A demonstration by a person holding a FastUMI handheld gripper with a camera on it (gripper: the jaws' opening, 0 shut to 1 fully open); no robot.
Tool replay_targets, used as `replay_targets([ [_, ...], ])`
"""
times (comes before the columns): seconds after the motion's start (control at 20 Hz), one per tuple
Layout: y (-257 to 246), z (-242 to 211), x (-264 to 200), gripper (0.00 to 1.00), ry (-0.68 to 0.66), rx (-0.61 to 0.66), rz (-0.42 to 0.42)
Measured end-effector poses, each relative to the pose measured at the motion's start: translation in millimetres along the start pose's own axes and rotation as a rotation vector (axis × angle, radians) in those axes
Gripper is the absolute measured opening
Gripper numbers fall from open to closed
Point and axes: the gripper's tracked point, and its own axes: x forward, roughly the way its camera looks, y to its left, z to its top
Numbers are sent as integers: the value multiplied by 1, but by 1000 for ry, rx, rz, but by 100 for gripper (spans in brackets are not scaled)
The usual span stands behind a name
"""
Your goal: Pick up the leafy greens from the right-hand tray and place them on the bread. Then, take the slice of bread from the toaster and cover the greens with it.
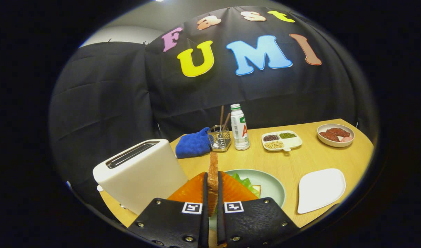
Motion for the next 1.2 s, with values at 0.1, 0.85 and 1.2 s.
replay_targets([
  [0.1,-7,-4,2,13,12,4,-7],
  [0.85,-60,6,-12,36,-65,-65,-149],
  [1.2,-99,37,-50,36,-163,-64,-226],
])
